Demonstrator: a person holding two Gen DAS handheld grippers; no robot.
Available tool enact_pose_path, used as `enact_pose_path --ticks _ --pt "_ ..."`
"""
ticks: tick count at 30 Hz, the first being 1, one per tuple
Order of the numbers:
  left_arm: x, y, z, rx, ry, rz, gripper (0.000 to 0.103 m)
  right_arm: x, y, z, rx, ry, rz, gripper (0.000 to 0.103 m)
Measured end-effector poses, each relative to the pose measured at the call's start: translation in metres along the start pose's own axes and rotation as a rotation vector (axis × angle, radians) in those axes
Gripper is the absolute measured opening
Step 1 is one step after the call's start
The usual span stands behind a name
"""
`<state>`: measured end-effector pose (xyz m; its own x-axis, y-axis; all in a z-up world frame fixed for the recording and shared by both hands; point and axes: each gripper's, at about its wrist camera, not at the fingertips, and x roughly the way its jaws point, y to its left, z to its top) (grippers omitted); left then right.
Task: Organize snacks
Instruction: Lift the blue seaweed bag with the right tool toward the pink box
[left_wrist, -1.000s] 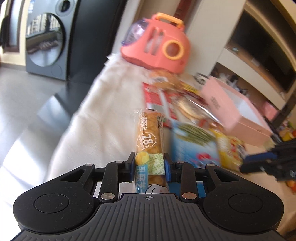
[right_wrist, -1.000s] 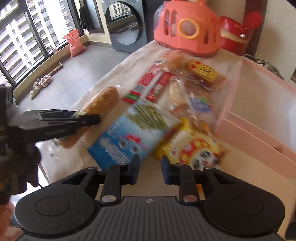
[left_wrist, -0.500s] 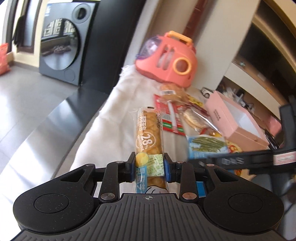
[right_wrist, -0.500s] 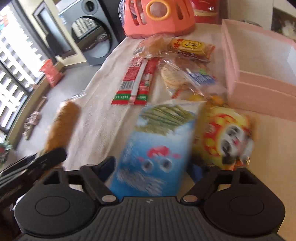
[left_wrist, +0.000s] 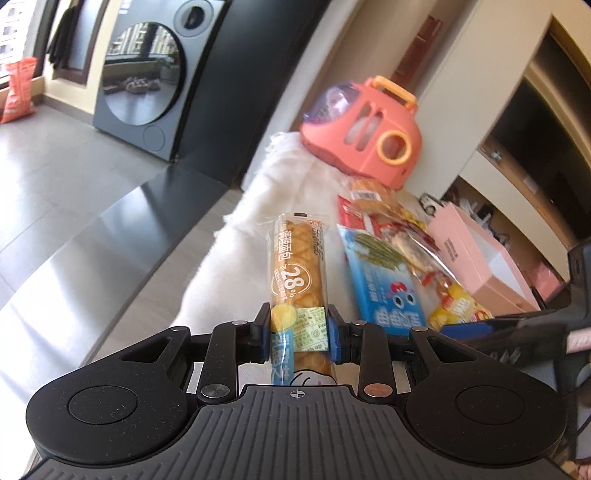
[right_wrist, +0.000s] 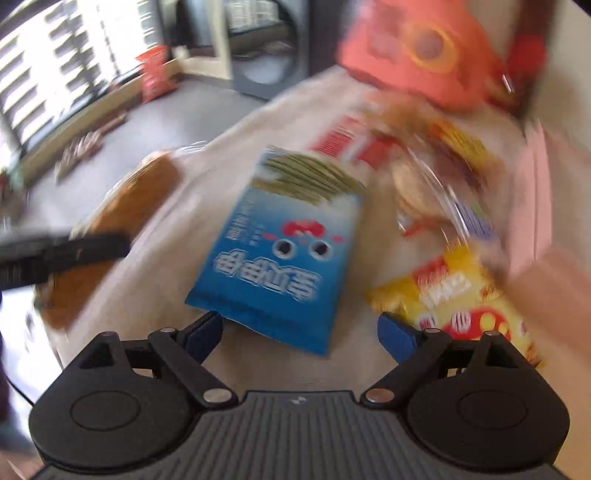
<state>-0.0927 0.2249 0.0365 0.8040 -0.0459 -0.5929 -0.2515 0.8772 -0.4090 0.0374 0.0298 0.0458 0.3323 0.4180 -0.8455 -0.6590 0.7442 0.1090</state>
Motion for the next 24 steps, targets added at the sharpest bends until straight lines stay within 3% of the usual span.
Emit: enact_pose_path --ticks 3,6,8,11,14,17,21,24 --pt "0.0 0.005 0.001 -0.008 -0.005 0.025 0.033 -0.001 -0.006 0.012 0.113 -0.034 0.044 0.092" --pt "-0.002 0.007 0.0 -0.01 -0.007 0.04 0.033 0.02 0.002 0.029 0.163 -0.021 0.004 0.092" --pt "-0.003 0.006 0.0 -0.004 -0.001 0.039 0.033 0.035 0.011 0.04 0.143 -0.018 -0.044 0.098" --pt "-0.005 0.001 -0.001 0.017 0.008 0.033 0.033 0.039 0.023 0.044 0.072 -0.022 -0.112 0.087" --pt "-0.007 -0.009 -0.003 0.043 0.013 0.025 0.033 0.014 0.025 0.033 0.015 -0.038 -0.039 0.084" --pt "-0.01 -0.03 -0.006 0.084 0.032 -0.009 0.033 -0.024 0.023 0.011 -0.055 -0.078 -0.022 0.084" --pt "-0.008 -0.069 -0.015 0.176 0.073 -0.071 0.033 -0.076 -0.001 -0.028 -0.095 -0.131 -0.061 0.084" --pt "-0.002 -0.1 -0.023 0.241 0.112 -0.122 0.033 -0.1 -0.032 -0.057 -0.056 -0.143 -0.129 0.084"
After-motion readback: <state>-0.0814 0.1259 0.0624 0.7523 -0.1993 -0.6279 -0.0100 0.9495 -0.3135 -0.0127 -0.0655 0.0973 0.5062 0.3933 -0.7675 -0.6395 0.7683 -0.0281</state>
